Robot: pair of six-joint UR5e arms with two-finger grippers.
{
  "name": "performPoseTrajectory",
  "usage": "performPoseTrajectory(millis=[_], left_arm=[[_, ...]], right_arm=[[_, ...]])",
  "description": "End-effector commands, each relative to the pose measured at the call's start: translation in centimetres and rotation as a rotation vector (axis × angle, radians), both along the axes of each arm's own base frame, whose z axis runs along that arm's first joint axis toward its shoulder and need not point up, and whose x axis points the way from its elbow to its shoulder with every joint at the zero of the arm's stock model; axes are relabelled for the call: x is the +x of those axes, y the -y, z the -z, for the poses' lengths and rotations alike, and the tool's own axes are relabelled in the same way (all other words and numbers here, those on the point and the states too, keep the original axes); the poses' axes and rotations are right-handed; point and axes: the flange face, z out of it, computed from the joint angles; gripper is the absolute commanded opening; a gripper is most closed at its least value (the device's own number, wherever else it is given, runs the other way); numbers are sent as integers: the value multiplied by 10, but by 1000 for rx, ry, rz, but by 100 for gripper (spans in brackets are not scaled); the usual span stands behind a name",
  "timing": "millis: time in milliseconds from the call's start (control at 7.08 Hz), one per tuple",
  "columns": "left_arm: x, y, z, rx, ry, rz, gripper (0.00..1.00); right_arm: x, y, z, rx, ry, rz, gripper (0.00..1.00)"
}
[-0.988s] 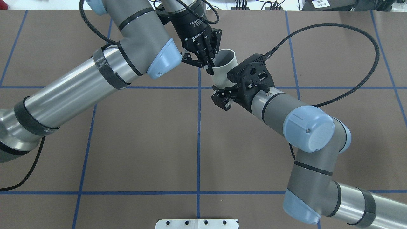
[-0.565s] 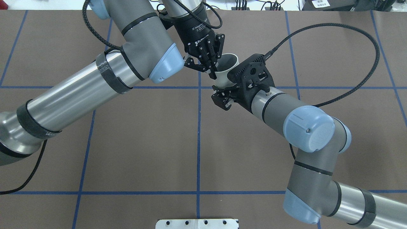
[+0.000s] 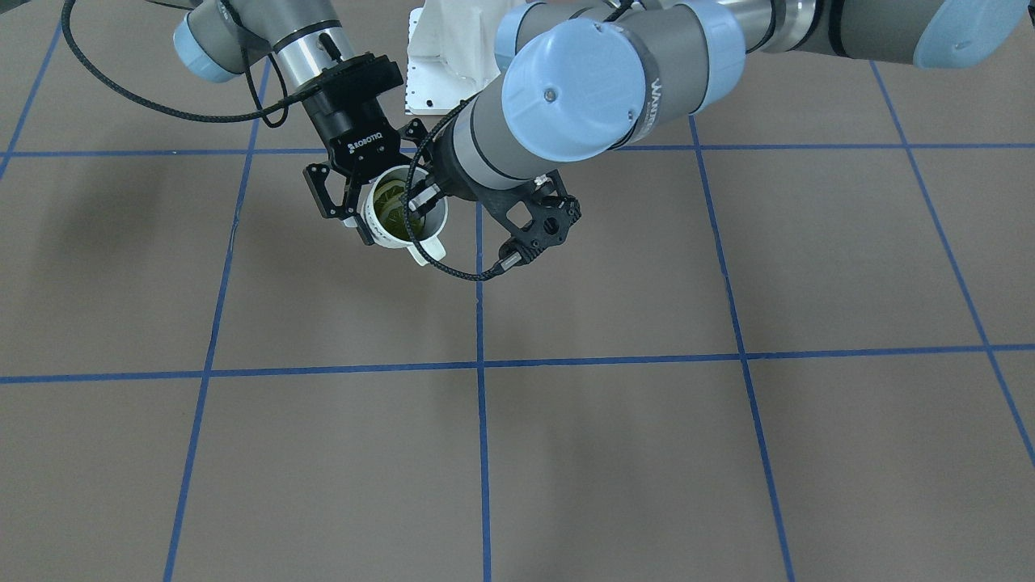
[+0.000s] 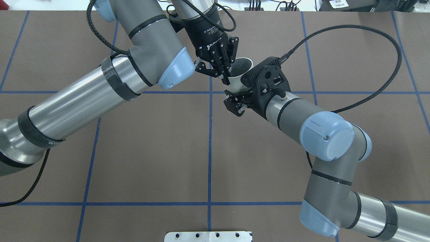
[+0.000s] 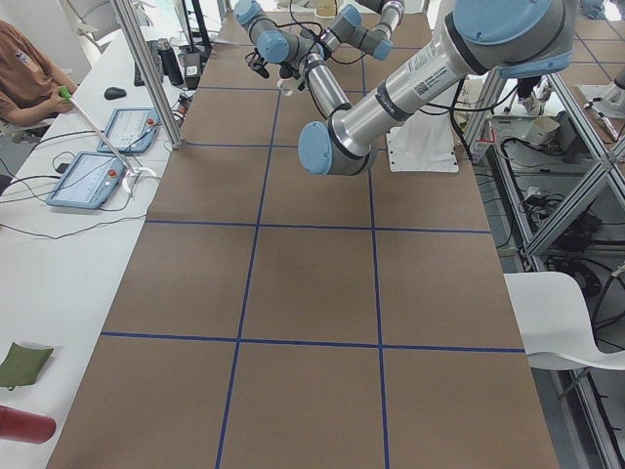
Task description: Left arm hands cup to right arm to dump lemon
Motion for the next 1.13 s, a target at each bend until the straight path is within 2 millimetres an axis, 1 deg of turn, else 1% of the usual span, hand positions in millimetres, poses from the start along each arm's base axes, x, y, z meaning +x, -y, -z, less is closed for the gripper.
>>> performPoseTrajectory(millis=[0,282,424,565,706,847,988], left_arm=[[-5,1,-1,64,-52,11,100],[-8,2,1,69,-57,16,100],[-16,5,4,75,-62,27,100],[-33,13,3,101,-68,52,100],[-44,23,-9,129,-73,86,100],[-47,29,-21,153,-68,116,100],[-55,36,-23,176,-49,161,100]], right_arm=[[-2,-3,0,-23,21,1,0],[-2,-3,1,-25,26,0,0],[-1,-3,0,-26,24,0,0],[2,-1,-4,-29,20,-8,0],[7,2,-14,-38,4,-19,0],[23,15,-32,-51,-22,-55,0],[55,22,-67,-77,-70,-97,0]])
